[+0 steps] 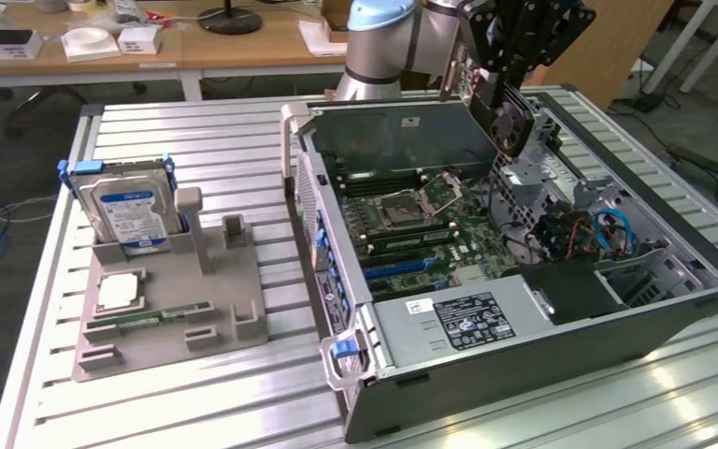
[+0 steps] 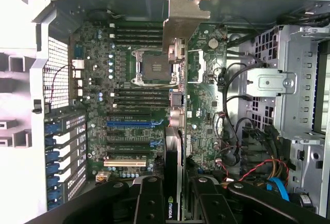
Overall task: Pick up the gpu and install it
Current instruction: 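Insert the gpu into the slot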
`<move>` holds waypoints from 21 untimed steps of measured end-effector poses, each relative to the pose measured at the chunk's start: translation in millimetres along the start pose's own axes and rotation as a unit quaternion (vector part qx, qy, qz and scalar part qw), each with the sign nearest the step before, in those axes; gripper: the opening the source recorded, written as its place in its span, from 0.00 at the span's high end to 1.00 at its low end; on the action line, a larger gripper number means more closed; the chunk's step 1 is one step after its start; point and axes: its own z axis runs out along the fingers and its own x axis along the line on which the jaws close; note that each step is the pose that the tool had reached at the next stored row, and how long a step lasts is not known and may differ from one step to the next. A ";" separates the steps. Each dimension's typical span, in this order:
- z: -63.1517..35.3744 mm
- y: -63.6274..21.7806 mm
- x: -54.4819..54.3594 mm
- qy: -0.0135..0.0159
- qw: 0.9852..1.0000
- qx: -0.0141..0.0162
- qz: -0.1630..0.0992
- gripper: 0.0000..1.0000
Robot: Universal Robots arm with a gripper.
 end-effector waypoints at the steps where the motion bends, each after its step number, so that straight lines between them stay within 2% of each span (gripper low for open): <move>1: 0.0 0.0 0.0 0.000 1.000 0.000 0.000 0.74; 7: 0.1 0.0 0.0 0.000 1.000 0.000 -0.001 0.74; 12: 0.3 0.0 0.0 0.000 0.999 -0.002 -0.040 0.74; 16: 0.5 0.0 0.0 0.000 0.997 -0.003 -0.077 0.74; 21: 0.6 0.0 0.0 0.000 0.993 -0.004 -0.120 0.74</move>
